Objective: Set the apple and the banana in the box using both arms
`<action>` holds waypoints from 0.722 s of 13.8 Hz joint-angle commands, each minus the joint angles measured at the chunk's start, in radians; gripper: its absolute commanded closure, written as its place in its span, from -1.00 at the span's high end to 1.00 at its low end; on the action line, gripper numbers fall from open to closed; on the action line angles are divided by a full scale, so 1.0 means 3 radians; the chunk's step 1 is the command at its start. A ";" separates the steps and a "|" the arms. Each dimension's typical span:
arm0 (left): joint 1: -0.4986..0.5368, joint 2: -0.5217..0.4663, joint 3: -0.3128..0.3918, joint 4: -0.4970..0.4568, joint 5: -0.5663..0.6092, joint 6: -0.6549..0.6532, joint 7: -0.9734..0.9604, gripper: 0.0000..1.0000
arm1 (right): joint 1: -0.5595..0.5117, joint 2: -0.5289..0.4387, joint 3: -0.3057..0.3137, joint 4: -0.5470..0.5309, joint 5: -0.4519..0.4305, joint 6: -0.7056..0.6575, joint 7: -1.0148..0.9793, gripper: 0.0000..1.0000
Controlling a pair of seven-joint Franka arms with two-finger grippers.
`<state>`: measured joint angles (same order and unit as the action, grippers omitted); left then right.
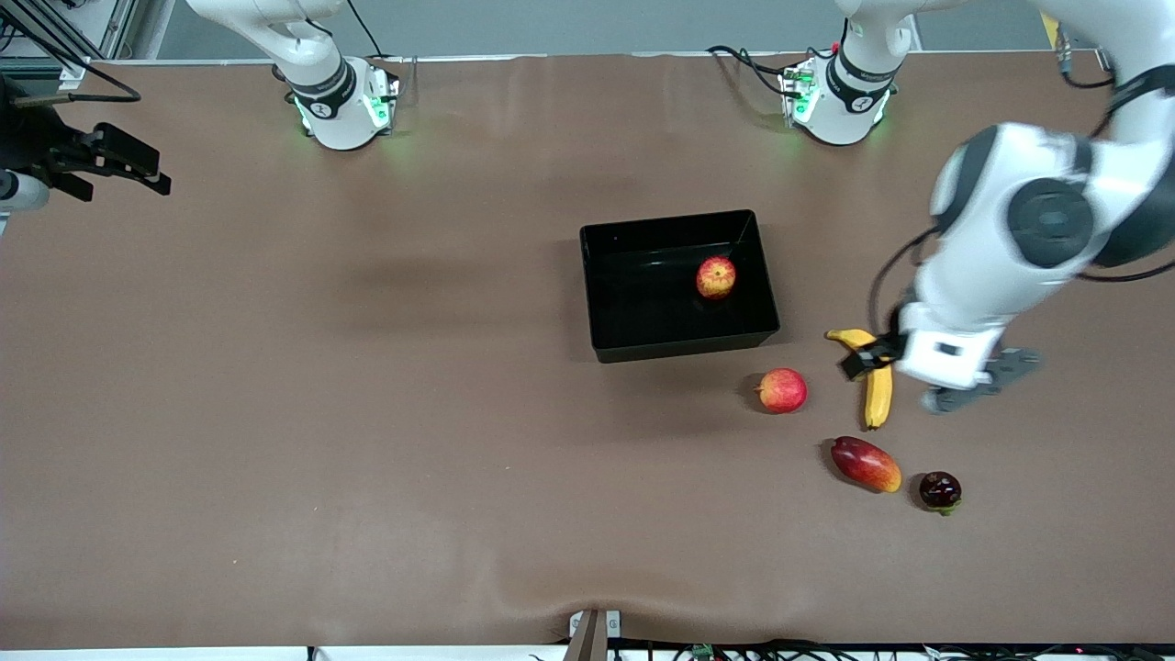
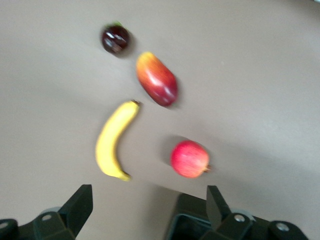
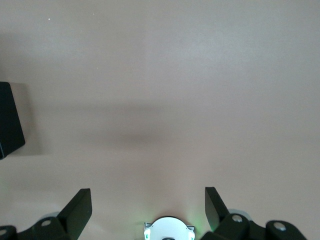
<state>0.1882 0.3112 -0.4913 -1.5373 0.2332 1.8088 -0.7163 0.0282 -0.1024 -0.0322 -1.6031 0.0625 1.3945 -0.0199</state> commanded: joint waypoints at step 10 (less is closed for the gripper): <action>0.0493 -0.0653 0.0041 0.0339 -0.0178 -0.0798 0.1517 1.00 | -0.0120 0.0239 0.0067 0.0419 -0.0009 0.0005 -0.0010 1.00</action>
<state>0.3173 0.1740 -0.4924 -1.4193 0.2185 1.6005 -0.3277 0.0196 -0.0505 -0.0272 -1.5129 0.0625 1.4151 -0.0147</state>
